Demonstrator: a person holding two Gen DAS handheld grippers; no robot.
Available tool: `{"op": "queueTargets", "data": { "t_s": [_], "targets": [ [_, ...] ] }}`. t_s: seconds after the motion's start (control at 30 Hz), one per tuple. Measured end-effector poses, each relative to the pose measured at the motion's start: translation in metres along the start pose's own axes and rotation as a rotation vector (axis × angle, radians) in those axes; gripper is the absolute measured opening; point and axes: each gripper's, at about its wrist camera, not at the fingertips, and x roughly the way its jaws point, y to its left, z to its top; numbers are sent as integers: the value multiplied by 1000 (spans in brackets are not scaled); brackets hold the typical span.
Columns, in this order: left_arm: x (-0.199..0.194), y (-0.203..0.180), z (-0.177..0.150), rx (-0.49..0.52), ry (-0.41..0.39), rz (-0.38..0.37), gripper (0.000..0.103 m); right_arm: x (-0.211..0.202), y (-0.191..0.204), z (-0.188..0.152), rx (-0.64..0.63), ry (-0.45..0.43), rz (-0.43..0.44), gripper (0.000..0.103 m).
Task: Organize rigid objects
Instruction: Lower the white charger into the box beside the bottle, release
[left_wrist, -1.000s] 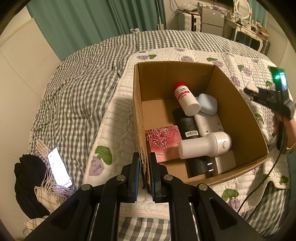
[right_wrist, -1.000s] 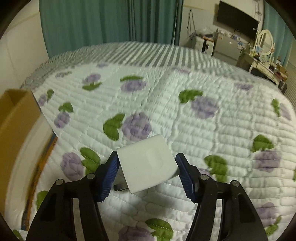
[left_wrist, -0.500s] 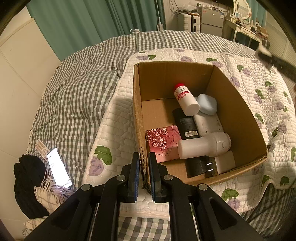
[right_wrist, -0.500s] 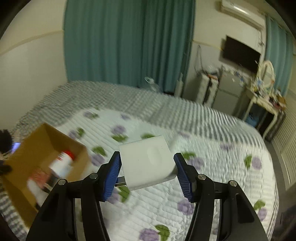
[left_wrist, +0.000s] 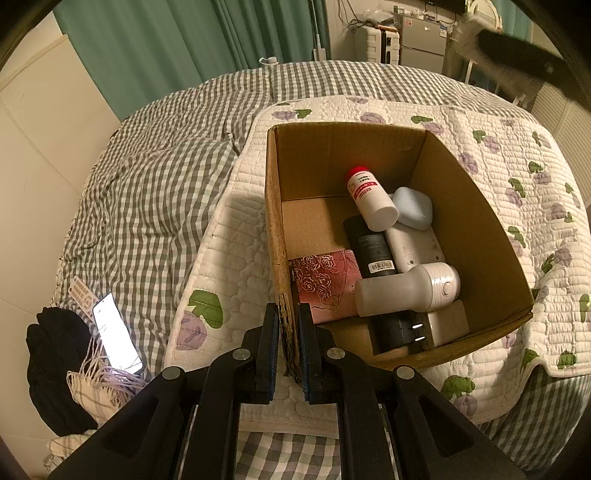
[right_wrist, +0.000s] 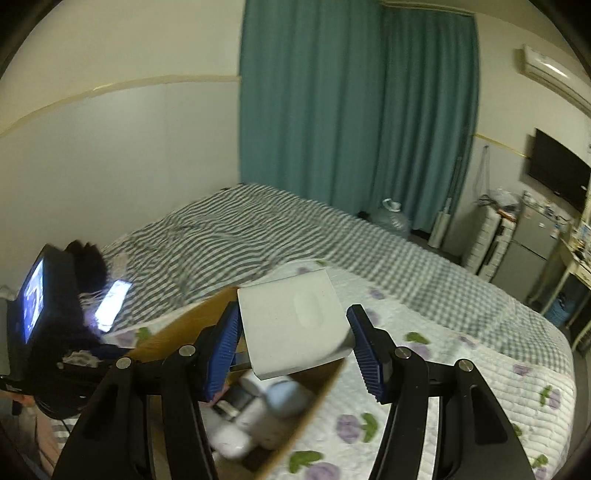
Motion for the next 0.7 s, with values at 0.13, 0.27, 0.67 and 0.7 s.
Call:
{"op": "queueTargets", "data": {
  "t_s": [0.13, 0.27, 0.67, 0.7],
  "targets": [
    [0, 1, 0, -1, -1, 0, 9, 20, 24, -10, -28, 47, 42, 58],
    [0, 0, 0, 0, -1, 0, 9, 44, 41, -24, -51, 117, 78, 58],
    [0, -1, 0, -1, -2, -3, 9, 98, 51, -64, -66, 298, 83, 58],
    [0, -1, 0, -1, -2, -4, 9, 99, 51, -65, -63, 300, 83, 58]
  ]
}}
